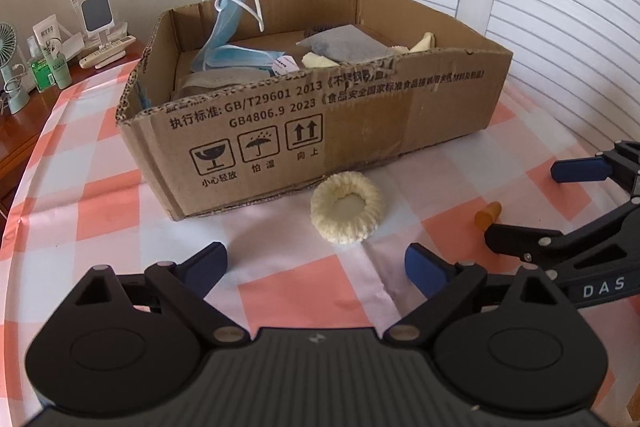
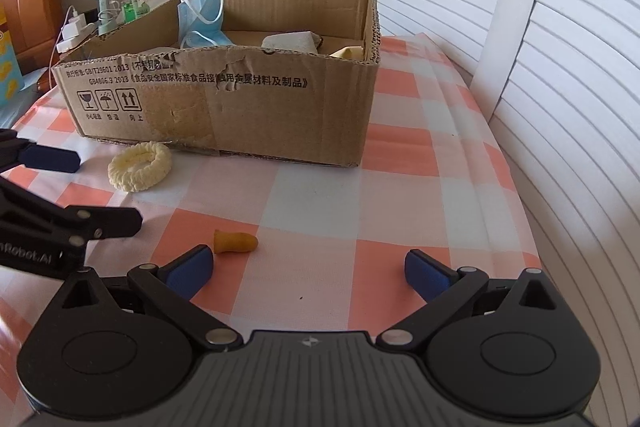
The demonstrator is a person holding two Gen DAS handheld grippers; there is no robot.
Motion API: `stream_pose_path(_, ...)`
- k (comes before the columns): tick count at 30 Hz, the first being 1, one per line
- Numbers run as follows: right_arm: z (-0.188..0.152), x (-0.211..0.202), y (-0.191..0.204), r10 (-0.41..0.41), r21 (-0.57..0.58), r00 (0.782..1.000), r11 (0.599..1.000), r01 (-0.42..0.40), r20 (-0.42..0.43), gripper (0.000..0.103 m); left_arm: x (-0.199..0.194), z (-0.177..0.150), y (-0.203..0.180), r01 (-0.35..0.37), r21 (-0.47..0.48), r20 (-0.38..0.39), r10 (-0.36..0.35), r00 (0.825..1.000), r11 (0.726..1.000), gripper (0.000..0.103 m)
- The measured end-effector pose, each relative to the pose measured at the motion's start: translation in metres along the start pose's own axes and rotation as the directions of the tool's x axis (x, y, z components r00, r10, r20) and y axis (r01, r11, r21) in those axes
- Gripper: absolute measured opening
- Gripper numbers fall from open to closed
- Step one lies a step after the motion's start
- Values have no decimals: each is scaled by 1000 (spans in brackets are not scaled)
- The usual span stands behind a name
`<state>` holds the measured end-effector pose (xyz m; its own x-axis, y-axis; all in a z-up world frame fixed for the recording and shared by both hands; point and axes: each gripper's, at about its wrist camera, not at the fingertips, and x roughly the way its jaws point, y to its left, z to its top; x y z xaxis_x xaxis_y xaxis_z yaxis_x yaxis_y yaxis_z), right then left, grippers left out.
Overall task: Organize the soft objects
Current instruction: 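Close the left gripper on the cream knitted ring and lift it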
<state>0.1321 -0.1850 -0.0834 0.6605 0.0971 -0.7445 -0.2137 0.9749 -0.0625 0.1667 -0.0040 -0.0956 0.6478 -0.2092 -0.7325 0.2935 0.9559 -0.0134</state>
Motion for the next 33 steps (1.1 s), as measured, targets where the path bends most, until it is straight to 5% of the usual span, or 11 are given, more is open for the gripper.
stream_pose_path(3,-1,-1,0,8,-9,1000,1000,-8,2,103,4,4,-2,0,7,11,0,1000,1000,94)
stream_pose_path(16,-3,-5,5,38,-38,999,999,-38,0,103,6,18,-13,35,32,40,-37,999,999,32)
stream_pose_path(22,-5,-8,21,84,-77,996,994,-83,17,98,0,14,-5,4,-6,35,-4,999,1000,32)
stream_pose_path(33,4,-7,32,119,-80,991,990,-114,55,57,-5,7,8,-6,-37,29,7,1000,999,32)
